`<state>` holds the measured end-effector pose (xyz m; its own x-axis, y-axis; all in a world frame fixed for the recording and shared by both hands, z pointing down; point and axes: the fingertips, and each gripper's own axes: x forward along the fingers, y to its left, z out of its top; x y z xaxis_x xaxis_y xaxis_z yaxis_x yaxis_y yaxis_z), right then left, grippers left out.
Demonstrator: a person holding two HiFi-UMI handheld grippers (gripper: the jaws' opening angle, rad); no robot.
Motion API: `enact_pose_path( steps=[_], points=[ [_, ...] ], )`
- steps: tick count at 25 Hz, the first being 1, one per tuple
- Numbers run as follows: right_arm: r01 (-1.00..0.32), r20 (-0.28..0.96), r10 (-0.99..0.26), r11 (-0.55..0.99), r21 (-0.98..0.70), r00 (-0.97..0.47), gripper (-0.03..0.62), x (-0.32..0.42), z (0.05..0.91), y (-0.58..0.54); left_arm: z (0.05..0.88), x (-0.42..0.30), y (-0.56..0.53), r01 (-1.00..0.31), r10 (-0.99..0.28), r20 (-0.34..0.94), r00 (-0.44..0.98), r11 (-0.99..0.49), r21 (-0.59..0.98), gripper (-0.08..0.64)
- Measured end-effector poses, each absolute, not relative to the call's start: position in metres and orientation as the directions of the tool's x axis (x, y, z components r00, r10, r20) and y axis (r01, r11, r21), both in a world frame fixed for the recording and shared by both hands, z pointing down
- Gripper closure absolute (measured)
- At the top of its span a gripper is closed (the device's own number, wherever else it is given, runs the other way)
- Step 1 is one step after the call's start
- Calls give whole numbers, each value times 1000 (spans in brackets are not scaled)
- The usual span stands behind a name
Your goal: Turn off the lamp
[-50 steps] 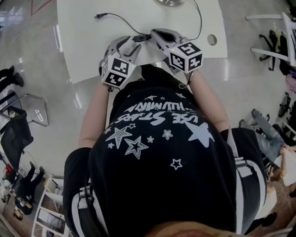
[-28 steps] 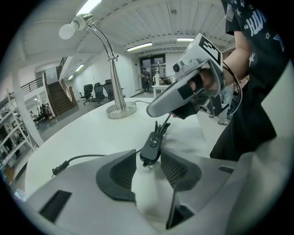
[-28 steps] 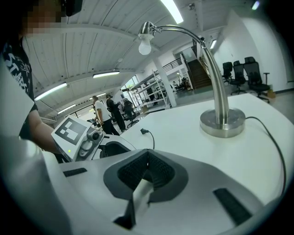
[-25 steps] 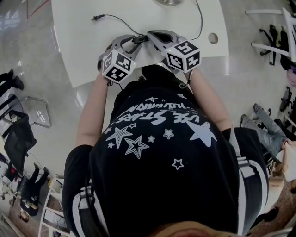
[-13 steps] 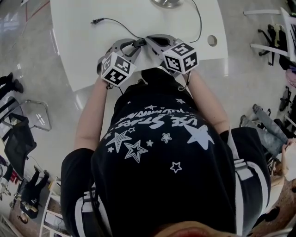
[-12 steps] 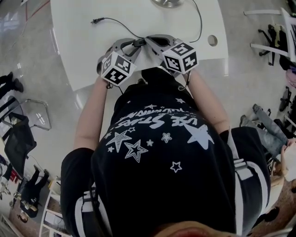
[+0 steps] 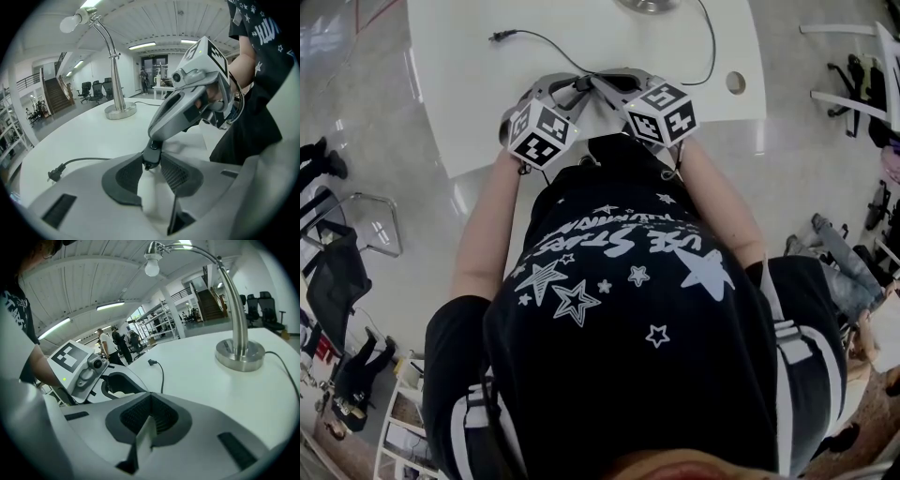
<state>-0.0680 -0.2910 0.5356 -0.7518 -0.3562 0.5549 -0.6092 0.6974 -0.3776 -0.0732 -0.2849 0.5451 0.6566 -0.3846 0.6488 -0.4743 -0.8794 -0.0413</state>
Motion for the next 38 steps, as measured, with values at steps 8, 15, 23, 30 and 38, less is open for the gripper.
enact_pose_path(
  steps=[8, 15, 23, 30, 38],
  points=[
    [-598, 563, -322, 685, -416, -761, 586, -66, 537, -291, 545, -72, -284, -454, -354, 666, 657, -891, -26, 425],
    [-599, 566, -310, 667, -444, -764, 586, -64, 539, -296, 547, -71, -288, -463, -350, 672, 653, -886, -13, 425],
    [-590, 574, -288, 669, -452, -767, 586, -67, 540, -293, 546, -73, -285, -466, -350, 674, 651, -885, -10, 426],
    [-594, 571, -291, 656, -464, -767, 586, -64, 542, -293, 548, -70, -285, -461, -347, 682, 644, -887, -16, 425],
    [-624, 594, -315, 650, -432, -740, 586, -59, 545, -293, 548, -69, -283, -470, -350, 681, 644, -883, -9, 425]
  ],
)
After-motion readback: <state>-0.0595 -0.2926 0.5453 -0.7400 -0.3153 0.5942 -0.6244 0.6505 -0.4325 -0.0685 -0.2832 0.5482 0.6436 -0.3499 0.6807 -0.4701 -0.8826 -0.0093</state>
